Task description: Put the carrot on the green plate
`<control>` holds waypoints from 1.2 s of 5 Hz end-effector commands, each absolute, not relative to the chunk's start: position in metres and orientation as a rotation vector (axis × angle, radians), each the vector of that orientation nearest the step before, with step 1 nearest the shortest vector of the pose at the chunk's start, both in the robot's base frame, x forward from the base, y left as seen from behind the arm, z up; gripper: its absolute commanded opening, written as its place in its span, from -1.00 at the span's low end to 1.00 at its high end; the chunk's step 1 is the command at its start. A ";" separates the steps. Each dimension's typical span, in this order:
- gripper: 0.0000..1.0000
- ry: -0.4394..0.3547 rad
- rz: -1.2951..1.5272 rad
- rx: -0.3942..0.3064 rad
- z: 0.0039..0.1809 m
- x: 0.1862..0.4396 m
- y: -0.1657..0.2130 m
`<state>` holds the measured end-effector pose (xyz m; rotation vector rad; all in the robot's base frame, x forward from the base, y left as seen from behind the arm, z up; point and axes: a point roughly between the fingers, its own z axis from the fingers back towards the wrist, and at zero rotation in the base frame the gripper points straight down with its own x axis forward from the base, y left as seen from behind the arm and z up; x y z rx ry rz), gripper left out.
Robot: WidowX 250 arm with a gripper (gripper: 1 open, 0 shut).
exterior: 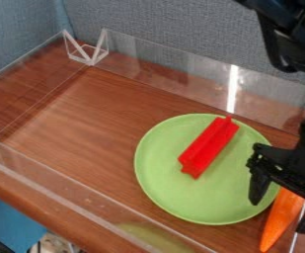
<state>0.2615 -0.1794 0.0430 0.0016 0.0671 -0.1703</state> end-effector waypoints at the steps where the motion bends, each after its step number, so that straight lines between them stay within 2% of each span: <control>1: 1.00 0.001 -0.203 -0.037 0.048 0.253 -0.206; 6: 1.00 -0.062 -0.149 -0.059 0.042 0.258 -0.205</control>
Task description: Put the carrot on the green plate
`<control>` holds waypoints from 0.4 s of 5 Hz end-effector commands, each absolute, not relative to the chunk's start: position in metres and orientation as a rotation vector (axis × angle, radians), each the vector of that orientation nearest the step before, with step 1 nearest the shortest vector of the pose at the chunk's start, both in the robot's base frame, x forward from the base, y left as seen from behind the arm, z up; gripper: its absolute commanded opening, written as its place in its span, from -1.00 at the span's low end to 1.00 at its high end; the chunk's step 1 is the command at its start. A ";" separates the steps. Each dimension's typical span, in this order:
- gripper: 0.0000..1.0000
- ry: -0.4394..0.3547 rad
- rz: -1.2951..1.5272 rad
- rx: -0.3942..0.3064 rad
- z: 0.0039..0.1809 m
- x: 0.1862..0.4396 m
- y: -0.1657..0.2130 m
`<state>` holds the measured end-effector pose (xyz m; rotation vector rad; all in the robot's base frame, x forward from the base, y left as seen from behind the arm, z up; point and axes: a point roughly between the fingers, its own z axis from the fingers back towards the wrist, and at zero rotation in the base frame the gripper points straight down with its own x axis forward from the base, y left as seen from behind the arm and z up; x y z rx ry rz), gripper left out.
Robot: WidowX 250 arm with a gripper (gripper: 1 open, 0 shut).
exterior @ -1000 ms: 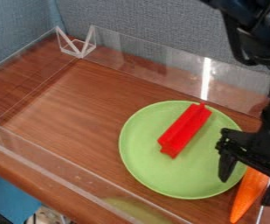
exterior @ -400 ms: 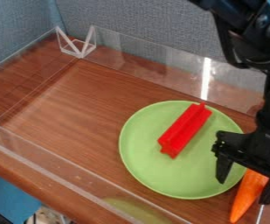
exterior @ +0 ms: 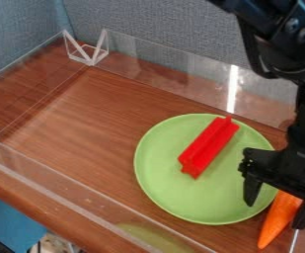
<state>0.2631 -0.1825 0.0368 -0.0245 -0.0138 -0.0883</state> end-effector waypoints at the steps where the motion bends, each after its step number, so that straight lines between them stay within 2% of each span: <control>1: 1.00 -0.073 -0.148 -0.063 0.040 0.259 -0.205; 2: 1.00 -0.083 -0.119 -0.066 0.035 0.263 -0.204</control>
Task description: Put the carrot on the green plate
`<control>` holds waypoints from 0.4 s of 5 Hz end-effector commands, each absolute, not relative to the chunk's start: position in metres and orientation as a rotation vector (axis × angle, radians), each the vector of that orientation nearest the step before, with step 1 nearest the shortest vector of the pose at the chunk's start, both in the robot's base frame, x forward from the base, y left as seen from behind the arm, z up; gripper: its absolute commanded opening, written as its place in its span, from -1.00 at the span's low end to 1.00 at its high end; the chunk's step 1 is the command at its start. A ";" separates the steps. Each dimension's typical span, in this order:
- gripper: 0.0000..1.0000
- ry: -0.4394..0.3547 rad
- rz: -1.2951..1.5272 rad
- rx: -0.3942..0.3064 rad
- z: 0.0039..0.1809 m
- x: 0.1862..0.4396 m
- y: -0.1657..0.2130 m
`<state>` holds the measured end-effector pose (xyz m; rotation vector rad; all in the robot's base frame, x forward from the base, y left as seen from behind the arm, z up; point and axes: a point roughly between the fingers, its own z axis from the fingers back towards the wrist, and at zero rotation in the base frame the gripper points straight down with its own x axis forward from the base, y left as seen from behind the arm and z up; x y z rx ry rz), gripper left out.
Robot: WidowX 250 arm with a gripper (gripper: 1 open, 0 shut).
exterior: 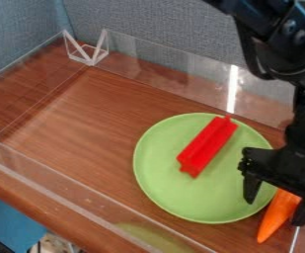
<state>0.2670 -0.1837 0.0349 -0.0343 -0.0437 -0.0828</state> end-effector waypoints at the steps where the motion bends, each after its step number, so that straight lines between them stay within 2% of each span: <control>1: 1.00 -0.088 -0.089 -0.066 0.029 0.267 -0.203; 2: 1.00 -0.087 -0.111 -0.068 0.024 0.259 -0.200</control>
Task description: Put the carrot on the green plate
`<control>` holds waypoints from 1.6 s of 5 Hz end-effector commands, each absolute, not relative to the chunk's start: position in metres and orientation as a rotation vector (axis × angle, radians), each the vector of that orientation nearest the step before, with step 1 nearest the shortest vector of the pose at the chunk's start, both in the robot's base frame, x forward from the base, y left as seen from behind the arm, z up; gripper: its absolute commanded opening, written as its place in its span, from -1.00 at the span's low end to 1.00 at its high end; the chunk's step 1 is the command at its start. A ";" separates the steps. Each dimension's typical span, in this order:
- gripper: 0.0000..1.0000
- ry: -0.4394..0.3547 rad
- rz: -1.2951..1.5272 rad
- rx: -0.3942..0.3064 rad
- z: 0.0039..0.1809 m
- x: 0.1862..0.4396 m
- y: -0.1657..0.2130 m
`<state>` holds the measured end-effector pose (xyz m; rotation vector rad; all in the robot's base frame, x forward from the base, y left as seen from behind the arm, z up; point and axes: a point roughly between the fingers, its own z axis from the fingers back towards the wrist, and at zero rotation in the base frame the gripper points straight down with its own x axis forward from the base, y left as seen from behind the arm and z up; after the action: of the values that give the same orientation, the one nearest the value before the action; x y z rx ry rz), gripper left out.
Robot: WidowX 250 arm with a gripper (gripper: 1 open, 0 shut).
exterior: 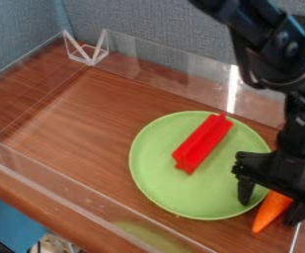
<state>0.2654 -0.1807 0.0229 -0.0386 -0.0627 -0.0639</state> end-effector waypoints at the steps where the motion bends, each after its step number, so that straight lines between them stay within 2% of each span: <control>1: -1.00 -0.088 -0.132 -0.071 0.024 0.253 -0.201; 3: -1.00 -0.086 -0.268 -0.073 0.021 0.259 -0.200; 5: -1.00 -0.093 -0.126 -0.063 0.032 0.250 -0.199; 6: 1.00 -0.095 -0.097 -0.060 0.035 0.244 -0.193; 7: -1.00 -0.094 -0.063 -0.058 0.036 0.238 -0.188; 8: -1.00 -0.093 -0.062 -0.057 0.038 0.238 -0.188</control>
<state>0.2427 -0.1749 0.0266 -0.0282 -0.0663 -0.0610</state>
